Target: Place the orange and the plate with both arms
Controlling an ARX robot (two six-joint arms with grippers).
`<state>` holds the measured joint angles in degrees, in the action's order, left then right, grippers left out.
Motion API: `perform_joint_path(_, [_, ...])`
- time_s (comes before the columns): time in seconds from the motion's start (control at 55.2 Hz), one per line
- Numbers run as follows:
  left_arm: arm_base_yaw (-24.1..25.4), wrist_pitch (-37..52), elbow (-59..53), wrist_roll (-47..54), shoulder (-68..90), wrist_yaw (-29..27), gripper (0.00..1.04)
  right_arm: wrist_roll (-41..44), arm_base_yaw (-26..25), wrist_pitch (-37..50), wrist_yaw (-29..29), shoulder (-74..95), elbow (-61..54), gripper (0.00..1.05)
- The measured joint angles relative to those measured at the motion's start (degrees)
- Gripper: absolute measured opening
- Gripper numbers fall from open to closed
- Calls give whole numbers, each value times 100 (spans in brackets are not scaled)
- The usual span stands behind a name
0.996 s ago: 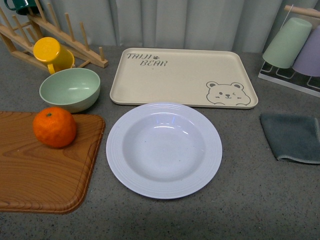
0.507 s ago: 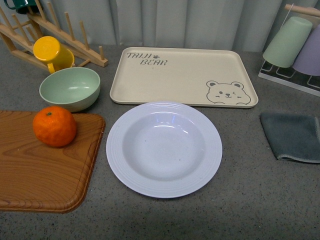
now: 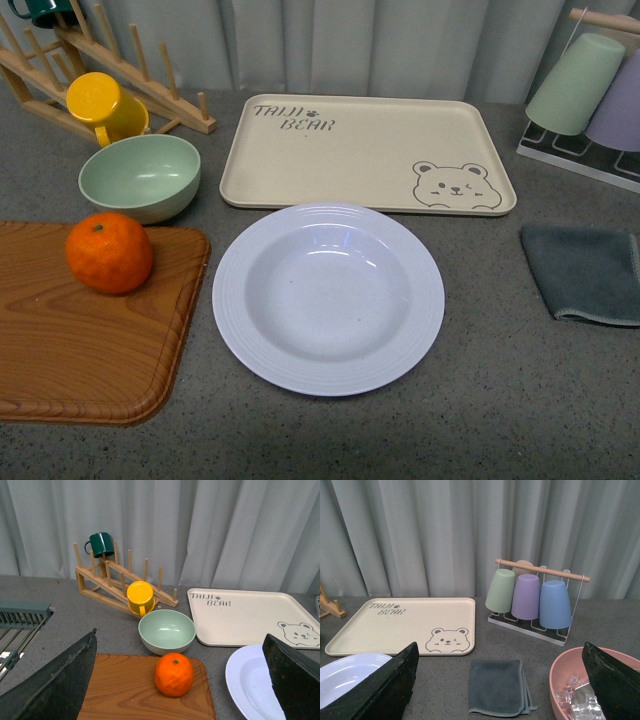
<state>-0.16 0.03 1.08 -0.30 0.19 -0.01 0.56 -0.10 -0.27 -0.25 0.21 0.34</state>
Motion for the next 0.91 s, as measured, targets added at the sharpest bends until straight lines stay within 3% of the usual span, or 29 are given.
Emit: perform_joint_path(0.906, [0,0,0,0,0,0,98,0,0,0,0,0,2,96])
